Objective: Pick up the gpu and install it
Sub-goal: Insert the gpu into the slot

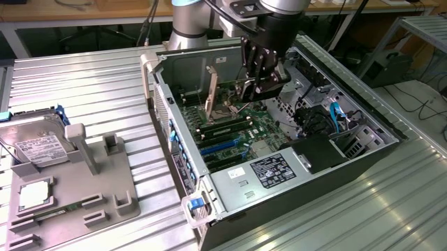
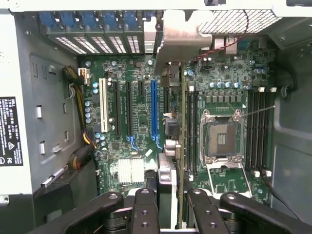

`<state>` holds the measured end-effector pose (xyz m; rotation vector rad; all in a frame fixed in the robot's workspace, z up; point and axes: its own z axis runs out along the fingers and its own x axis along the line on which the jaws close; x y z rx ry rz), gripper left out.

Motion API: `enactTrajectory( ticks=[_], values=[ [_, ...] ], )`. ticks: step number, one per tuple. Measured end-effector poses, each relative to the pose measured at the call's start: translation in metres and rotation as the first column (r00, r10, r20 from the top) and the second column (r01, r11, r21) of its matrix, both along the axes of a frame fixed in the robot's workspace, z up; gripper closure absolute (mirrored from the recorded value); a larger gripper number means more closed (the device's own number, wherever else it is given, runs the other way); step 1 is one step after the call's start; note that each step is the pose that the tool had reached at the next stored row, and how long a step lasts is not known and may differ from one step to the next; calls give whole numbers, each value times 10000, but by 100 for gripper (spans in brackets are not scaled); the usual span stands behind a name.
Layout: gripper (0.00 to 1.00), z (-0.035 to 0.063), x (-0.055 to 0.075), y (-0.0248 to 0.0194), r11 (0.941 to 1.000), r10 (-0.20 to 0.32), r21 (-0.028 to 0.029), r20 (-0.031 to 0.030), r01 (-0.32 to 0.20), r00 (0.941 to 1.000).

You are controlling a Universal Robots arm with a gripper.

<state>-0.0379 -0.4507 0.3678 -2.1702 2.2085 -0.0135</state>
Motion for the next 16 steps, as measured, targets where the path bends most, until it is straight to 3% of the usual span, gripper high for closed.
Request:
enactTrajectory(
  ticks=[9, 16],
  values=[
    [72, -52, -2, 22, 10000, 57, -67, -25, -57, 10000],
    [72, -174, -44, 28, 9997, 233, -69, -26, -233, 9997]
  ],
)
